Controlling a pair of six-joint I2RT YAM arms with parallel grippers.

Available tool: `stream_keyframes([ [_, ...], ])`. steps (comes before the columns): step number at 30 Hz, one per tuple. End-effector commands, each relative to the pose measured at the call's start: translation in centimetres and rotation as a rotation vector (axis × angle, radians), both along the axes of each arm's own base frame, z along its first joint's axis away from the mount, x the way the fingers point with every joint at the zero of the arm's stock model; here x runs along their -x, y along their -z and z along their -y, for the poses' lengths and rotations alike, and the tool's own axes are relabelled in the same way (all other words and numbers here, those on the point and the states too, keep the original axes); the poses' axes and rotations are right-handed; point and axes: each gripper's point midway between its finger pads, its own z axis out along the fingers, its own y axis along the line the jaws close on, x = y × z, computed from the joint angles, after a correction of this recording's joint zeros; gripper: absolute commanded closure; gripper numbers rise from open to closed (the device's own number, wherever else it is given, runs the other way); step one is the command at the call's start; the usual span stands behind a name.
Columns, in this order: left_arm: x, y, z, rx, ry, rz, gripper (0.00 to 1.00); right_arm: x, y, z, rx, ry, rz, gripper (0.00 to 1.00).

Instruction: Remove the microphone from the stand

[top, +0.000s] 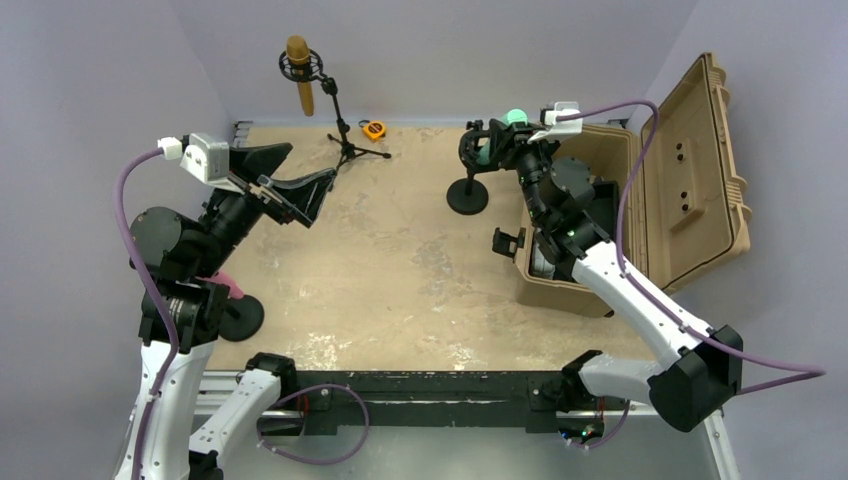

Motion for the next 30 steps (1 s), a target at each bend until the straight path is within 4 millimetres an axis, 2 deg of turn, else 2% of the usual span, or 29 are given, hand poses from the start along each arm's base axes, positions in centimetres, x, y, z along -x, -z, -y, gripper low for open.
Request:
stream_keyframes([
  [1, 0.1, -0.8, 0.3, 0.019, 0.017, 0.031, 0.0, 1.8, -5.9, 1.6, -0.054, 0.036, 0.128, 0.66],
  [8, 0.0, -0.8, 0.3, 0.022, 0.016, 0.026, 0.0, 3.8, -11.4, 4.1, -0.093, 0.101, 0.21, 0.69],
  [14, -0.1, -0.7, 0.3, 0.023, 0.013, 0.024, 0.0, 7.0, -16.2, 6.2, -0.16, 0.116, 0.311, 0.8],
  [16, -0.1, -0.7, 0.3, 0.024, 0.013, 0.023, 0.0, 8.5, -18.0, 6.3, -0.178, 0.079, 0.362, 0.83],
  [18, -0.1, -0.7, 0.3, 0.025, 0.013, 0.023, 0.0, 9.8, -19.4, 5.5, -0.17, 0.002, 0.411, 0.83],
  [19, -0.1, -0.7, 0.3, 0.026, 0.011, 0.022, 0.0, 10.2, -19.9, 4.4, -0.147, -0.058, 0.431, 0.83],
  [21, -0.2, -0.6, 0.2, 0.026, 0.01, 0.02, 0.0, 10.0, -19.8, 1.0, -0.057, -0.201, 0.44, 0.83],
  [23, -0.2, -0.6, 0.2, 0.026, 0.005, 0.021, 0.0, 9.5, -18.7, -2.6, 0.038, -0.357, 0.425, 0.84],
  [27, -0.3, -0.5, -0.2, 0.028, -0.019, 0.016, 0.0, 10.1, -14.3, -9.9, 0.169, -0.678, 0.369, 0.86],
  [30, -0.5, -0.6, -0.9, 0.041, -0.061, 0.004, 0.02, 10.7, -9.6, -15.9, 0.18, -0.786, 0.244, 0.88],
])
